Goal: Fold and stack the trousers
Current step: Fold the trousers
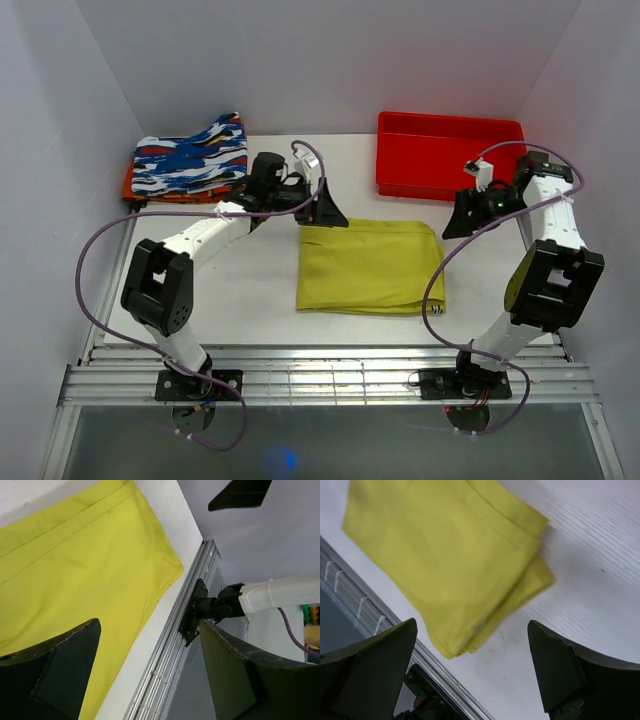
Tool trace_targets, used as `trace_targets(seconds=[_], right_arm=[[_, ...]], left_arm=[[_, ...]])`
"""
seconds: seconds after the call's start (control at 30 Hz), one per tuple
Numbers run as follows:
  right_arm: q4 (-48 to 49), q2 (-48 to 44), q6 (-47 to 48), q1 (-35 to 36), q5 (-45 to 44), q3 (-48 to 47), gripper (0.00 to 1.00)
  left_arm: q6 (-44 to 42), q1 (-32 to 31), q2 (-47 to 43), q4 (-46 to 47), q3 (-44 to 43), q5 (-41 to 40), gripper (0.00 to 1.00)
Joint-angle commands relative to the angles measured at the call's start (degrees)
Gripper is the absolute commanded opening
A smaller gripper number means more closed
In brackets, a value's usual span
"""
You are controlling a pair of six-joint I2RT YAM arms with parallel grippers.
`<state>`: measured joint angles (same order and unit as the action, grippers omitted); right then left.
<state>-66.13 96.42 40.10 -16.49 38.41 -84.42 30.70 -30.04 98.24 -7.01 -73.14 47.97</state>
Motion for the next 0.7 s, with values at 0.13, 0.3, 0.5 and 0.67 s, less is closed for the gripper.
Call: trace_targets(seconds=[0.13,0.3,0.5,0.67], right_arm=[[-1.5,0.7,0.9,13.4,9.0,11.7,0.93],[3.9,5.2,0.6,15.0,1.2,23.6,0.85],[9.2,11.5,0.2,15.0,-10.7,26.5,0.77],[6.9,12.1,3.0,15.3,-11.9,24.0,0.70]], left_arm=[[-4.9,9.2,-0.2,-4.2,7.0,16.5,0.91],[-2.6,10.1,7.3,5.5,9.2,13.2,0.85],[3.3,14.0,18.4,15.4,6.5,10.8,0.77],[0.9,17.0,21.0,14.0,2.6,12.7,0.77]])
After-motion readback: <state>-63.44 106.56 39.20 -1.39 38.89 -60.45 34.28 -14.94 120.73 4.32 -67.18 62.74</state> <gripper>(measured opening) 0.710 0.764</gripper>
